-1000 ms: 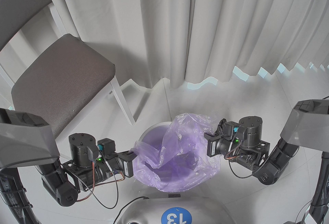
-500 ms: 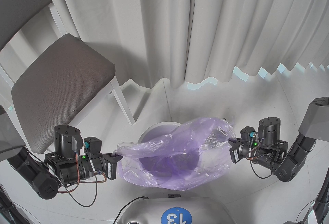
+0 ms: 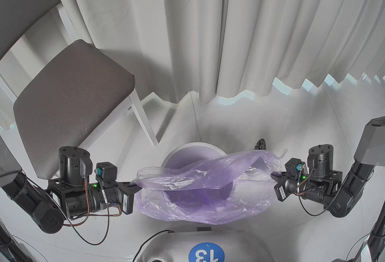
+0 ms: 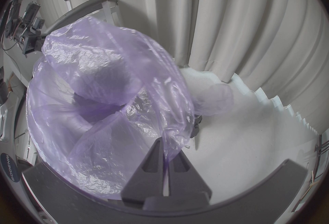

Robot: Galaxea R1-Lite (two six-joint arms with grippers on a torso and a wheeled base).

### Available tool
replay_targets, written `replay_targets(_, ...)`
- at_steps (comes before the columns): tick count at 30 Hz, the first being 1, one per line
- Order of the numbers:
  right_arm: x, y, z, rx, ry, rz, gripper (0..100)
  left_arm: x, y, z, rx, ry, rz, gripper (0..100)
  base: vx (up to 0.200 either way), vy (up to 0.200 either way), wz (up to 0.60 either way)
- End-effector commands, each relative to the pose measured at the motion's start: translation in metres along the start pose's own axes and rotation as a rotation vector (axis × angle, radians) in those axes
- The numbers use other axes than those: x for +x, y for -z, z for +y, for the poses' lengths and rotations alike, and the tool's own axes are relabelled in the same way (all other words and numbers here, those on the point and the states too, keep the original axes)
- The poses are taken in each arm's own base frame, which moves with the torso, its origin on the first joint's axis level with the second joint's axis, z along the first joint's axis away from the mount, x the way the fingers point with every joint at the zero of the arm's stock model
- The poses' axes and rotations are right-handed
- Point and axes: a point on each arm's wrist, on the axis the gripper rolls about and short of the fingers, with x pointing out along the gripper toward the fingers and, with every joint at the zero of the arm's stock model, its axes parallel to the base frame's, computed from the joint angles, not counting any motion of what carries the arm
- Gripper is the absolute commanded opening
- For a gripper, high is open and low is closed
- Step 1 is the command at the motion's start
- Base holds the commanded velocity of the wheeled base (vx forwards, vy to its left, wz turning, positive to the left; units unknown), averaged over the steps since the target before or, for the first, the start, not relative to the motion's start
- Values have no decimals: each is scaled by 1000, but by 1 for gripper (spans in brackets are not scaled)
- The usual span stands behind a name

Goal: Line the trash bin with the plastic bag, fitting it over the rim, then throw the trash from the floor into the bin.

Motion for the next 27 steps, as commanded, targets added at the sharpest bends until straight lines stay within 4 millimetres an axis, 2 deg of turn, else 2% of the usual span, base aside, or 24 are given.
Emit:
replay_targets(1,5,7,8,-12,-27,27,0,5,7,-1,13,10,32,0,0,0,0)
replay_targets(8,14,17,20,-30,-64,70,0,14,16,-5,26,34,82,0,0,0,0)
replay_targets(16,22,22,22,-32,-59,53,0,21,22,-7,29,39,107,0,0,0,0)
replay_targets(27,37,27,23,-29,-30,1,0,44,31,-2,35,18,48,0,0,0,0)
